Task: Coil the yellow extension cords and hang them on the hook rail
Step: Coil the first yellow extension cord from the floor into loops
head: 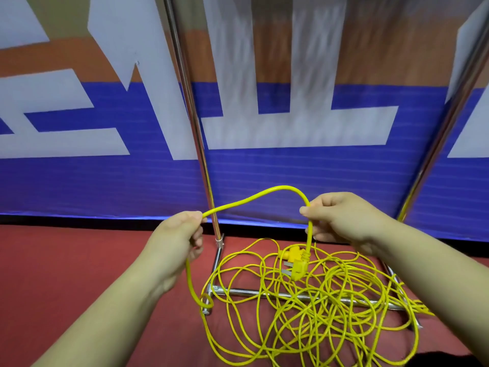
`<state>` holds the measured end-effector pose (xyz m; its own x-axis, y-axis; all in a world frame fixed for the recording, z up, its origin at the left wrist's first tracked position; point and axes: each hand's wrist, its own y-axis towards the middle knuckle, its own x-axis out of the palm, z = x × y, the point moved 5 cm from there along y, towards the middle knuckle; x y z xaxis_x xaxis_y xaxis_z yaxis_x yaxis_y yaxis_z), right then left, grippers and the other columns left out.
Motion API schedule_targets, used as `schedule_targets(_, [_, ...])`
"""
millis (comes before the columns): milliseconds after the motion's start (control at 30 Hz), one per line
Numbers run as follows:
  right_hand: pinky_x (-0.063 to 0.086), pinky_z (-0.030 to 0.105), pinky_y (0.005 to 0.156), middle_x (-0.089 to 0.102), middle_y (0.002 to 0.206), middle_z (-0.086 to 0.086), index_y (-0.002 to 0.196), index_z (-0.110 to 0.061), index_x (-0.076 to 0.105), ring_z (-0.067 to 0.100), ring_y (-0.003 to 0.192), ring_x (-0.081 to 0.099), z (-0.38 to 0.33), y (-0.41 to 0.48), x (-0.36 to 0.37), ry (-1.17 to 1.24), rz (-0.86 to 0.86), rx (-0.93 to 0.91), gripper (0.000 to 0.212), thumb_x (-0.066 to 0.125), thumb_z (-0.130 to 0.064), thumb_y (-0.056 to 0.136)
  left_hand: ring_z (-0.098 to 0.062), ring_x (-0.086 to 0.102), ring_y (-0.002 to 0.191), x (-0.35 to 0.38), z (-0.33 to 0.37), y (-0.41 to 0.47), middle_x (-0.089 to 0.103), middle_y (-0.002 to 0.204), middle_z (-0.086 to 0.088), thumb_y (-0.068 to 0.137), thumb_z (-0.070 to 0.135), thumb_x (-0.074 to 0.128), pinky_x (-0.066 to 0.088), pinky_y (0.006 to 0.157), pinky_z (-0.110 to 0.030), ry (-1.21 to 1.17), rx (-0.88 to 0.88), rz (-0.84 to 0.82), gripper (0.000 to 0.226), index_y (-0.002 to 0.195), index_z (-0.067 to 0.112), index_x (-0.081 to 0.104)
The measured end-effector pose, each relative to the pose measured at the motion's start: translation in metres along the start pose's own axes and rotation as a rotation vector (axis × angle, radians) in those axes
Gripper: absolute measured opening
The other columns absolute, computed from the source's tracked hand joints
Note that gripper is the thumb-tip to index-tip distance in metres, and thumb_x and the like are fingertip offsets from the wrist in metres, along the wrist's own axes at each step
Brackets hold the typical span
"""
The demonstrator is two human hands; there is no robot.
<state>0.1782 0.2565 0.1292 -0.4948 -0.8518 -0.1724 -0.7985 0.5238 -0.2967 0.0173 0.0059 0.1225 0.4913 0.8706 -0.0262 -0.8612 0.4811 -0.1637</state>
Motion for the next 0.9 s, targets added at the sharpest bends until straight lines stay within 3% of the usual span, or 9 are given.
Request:
schedule_targets(133, [0.057, 0.028, 0.060, 0.060, 0.066, 0.001, 0.080, -0.015, 0.063, 0.010, 0.055, 0.056, 0.007, 0.023, -0.003, 0.102, 0.037, -0.036, 0.018, 0.067, -0.026, 0.094, -0.015, 0.048, 0.073, 0.005, -0.009, 0.020, 0.053, 0.070, 0.005, 0.105, 0.025, 0.047, 0.046, 0.075, -0.035, 0.117, 0.073, 0.023, 0.025, 0.085, 0.019, 0.060])
schedule_targets(267, [0.045, 0.020, 0.047, 0.048, 0.060, -0.003, 0.079, -0.019, 0.059, 0.007, 0.047, 0.041, 0.015, 0.042, -0.011, 0.175, 0.074, -0.070, 0.020, 0.062, -0.028, 0.097, -0.015, 0.041, 0.060, 0.010, -0.020, 0.037, 0.047, 0.060, 0.008, 0.095, 0.037, 0.057, 0.037, 0.066, -0.033, 0.420, 0.164, -0.072, 0.024, 0.079, 0.022, 0.064])
schedule_targets(400, [0.032, 0.020, 0.043, 0.044, 0.061, -0.001, 0.083, -0.016, 0.060, 0.009, 0.049, 0.033, 0.029, 0.037, -0.030, 0.242, 0.131, -0.054, 0.016, 0.061, -0.022, 0.097, -0.001, 0.035, 0.043, 0.030, -0.024, 0.044, 0.045, 0.051, 0.016, 0.097, 0.027, 0.065, 0.030, 0.048, -0.018, 0.550, 0.207, -0.168, 0.022, 0.083, 0.009, 0.066])
schedule_targets(533, [0.032, 0.022, 0.045, 0.045, 0.061, 0.000, 0.083, -0.013, 0.064, 0.011, 0.050, 0.034, 0.038, 0.004, -0.055, 0.178, 0.174, -0.076, 0.014, 0.063, -0.019, 0.096, -0.010, 0.027, 0.048, 0.046, -0.016, 0.042, 0.033, 0.054, 0.010, 0.092, 0.055, 0.057, 0.023, 0.052, -0.033, 0.612, 0.206, -0.177, 0.053, 0.073, 0.007, 0.047])
schedule_targets(600, [0.036, 0.022, 0.045, 0.048, 0.058, -0.002, 0.078, -0.015, 0.065, 0.011, 0.049, 0.039, 0.031, -0.012, -0.072, 0.025, 0.233, -0.139, 0.017, 0.066, -0.021, 0.094, -0.016, 0.024, 0.051, 0.056, -0.004, 0.036, 0.031, 0.056, 0.005, 0.088, 0.060, 0.051, 0.021, 0.051, -0.033, 0.438, 0.202, -0.170, 0.052, 0.066, 0.014, 0.038])
schedule_targets(733, [0.045, 0.034, 0.060, 0.059, 0.063, 0.000, 0.082, -0.014, 0.073, 0.017, 0.056, 0.052, 0.018, -0.044, -0.084, -0.206, 0.285, -0.213, 0.016, 0.072, -0.028, 0.089, -0.007, 0.019, 0.044, 0.069, 0.025, 0.010, 0.024, 0.053, 0.008, 0.104, 0.038, 0.047, 0.017, 0.039, -0.019, -0.055, 0.061, -0.234, 0.041, 0.068, 0.022, 0.037])
schedule_targets(833, [0.048, 0.029, 0.058, 0.063, 0.063, 0.008, 0.078, -0.018, 0.073, 0.018, 0.057, 0.058, 0.012, -0.057, -0.068, -0.357, 0.206, -0.208, 0.016, 0.074, -0.031, 0.088, -0.006, 0.033, 0.045, 0.072, 0.041, -0.018, 0.032, 0.054, 0.008, 0.097, 0.041, 0.051, 0.033, 0.042, -0.017, -0.457, -0.049, -0.306, 0.031, 0.076, 0.019, 0.053])
schedule_targets(900, [0.051, 0.029, 0.067, 0.067, 0.067, 0.005, 0.077, -0.017, 0.074, 0.012, 0.063, 0.059, 0.002, -0.060, -0.064, -0.374, 0.208, -0.256, 0.016, 0.074, -0.029, 0.088, -0.008, 0.045, 0.055, 0.069, 0.052, -0.028, 0.044, 0.062, 0.006, 0.099, 0.038, 0.049, 0.042, 0.053, -0.021, -0.503, -0.007, -0.325, 0.030, 0.087, 0.016, 0.064])
